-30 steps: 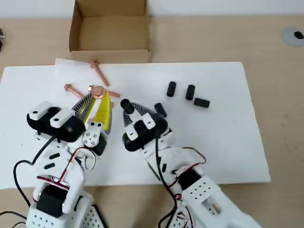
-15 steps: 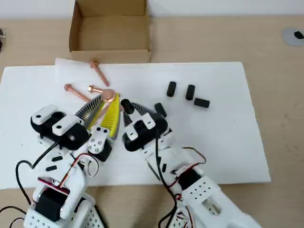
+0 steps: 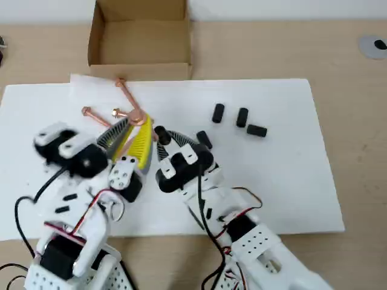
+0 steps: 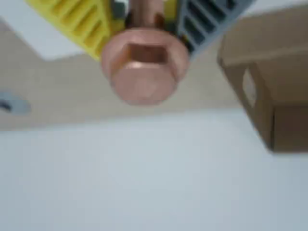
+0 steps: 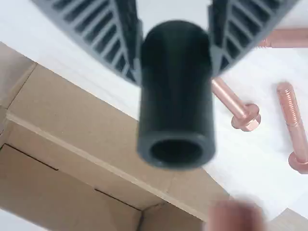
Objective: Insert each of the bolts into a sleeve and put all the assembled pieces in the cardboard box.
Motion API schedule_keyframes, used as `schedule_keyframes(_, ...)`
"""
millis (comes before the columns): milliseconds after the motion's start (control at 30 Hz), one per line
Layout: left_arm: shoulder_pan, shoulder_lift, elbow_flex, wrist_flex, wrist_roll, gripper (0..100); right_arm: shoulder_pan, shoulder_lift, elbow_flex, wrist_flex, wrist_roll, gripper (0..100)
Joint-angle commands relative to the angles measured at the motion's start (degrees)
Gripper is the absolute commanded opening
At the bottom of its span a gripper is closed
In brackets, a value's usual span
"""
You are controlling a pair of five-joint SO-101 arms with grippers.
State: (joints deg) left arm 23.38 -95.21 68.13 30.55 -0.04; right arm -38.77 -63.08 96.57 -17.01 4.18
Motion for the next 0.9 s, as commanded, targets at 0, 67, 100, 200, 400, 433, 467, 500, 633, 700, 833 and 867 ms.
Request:
schedule_keyframes(0, 0.53, 1.98, -3.34, -0.18, 2.37, 1, -0.66, -1.10, -0.04, 0.09, -0.35, 1.0)
schedule_keyframes(67, 0.53, 2.59, -3.25, -0.26, 2.73, 1, -0.48, -1.10, -0.04, 0.09, -0.35, 1.0)
schedule_keyframes(100, 0.53, 2.77, -3.08, -0.26, 2.73, 1, -0.48, -1.10, -0.04, 0.09, -0.35, 1.0)
schedule_keyframes(200, 0.26, 2.42, -1.49, -0.26, 2.64, 1, -0.48, -1.19, -0.04, 0.09, -0.35, 1.0)
schedule_keyframes(400, 0.00, 2.33, 1.49, -1.41, 2.64, 1, -0.57, -1.19, -0.04, -0.09, -0.35, 1.0)
schedule_keyframes(433, -0.09, 2.33, 1.76, -2.46, 2.46, 1, -0.66, -1.19, -0.04, -0.09, -0.35, 1.0)
schedule_keyframes(467, -0.79, 2.33, 1.93, -3.69, 2.46, 1, -0.66, -1.19, -0.04, -0.18, -0.35, 1.0)
schedule_keyframes(500, -1.76, 2.33, 2.02, -4.84, 2.46, 1, -0.66, -1.19, -0.04, -0.18, -0.35, 1.0)
schedule_keyframes(633, -4.57, 2.77, 2.02, -8.18, 2.37, 1, -0.66, -1.19, -0.04, -0.18, -0.35, 1.0)
schedule_keyframes(700, -5.19, 2.77, 2.20, -8.88, 1.49, 1, -0.66, -1.19, -0.04, -0.18, -0.35, 1.0)
schedule_keyframes(833, -5.10, 2.77, 2.29, -9.23, 0.35, 1, -0.66, -1.19, -0.04, -0.18, -0.44, 1.0)
schedule_keyframes(867, -5.01, 2.86, 2.29, -9.23, 0.35, 1, -0.66, -1.19, -0.04, -0.18, -0.88, 1.0)
